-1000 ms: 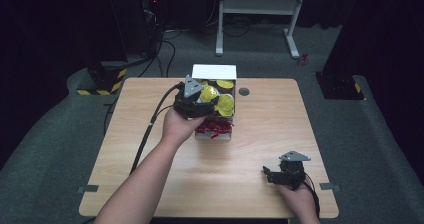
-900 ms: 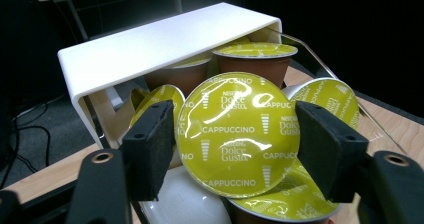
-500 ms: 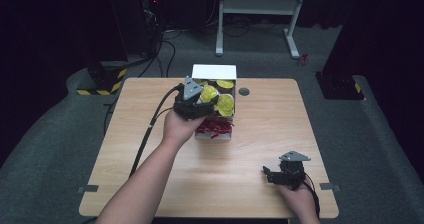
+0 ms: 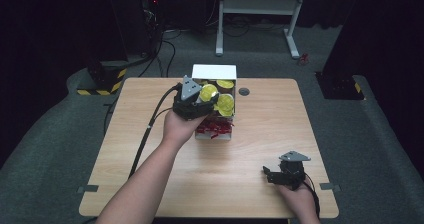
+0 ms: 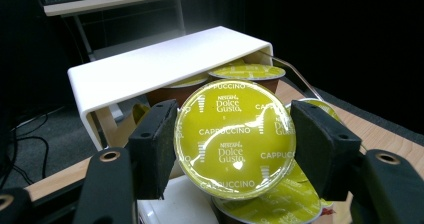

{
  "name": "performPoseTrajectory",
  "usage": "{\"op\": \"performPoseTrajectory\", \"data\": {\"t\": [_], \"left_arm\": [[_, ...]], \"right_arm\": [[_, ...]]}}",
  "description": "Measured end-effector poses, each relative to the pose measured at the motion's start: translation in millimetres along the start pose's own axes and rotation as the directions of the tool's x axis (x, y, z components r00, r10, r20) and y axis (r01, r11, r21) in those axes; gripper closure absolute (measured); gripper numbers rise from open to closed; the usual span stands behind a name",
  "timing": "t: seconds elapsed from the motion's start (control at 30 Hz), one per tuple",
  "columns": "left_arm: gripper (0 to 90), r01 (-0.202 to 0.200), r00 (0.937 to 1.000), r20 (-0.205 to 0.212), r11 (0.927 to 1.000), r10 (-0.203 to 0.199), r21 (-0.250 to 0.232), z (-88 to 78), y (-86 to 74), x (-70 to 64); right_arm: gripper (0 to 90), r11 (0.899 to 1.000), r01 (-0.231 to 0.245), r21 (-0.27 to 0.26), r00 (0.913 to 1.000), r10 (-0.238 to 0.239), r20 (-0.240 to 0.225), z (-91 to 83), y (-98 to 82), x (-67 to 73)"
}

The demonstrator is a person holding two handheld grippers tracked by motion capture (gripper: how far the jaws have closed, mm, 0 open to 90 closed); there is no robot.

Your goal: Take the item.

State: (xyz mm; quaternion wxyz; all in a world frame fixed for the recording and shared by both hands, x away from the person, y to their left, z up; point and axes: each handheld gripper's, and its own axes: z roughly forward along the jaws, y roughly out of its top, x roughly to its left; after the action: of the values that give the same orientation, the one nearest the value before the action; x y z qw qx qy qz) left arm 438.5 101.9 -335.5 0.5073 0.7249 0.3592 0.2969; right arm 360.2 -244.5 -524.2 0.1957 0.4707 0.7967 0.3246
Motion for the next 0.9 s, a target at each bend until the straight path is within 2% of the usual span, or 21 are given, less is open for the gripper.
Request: {"op": "performPoseTrajectory", "data": {"t": [0.4,0.9], "left_arm": [[38.1,0.020,0.9998,0.010,0.9997,-0.020,-0.011,-7.2,3.2,3.4],[38.1,0.016,0.9998,-0.015,0.9997,-0.016,-0.019,-21.5,5.6,10.5]], "right_arm": [[13.2,1.000,0.000,0.000,1.0000,0.000,0.001,0.0,0.0,0.2],[13.2,1.000,0.000,0.000,1.0000,0.000,0.001,0.0,0.0,0.1]]}}
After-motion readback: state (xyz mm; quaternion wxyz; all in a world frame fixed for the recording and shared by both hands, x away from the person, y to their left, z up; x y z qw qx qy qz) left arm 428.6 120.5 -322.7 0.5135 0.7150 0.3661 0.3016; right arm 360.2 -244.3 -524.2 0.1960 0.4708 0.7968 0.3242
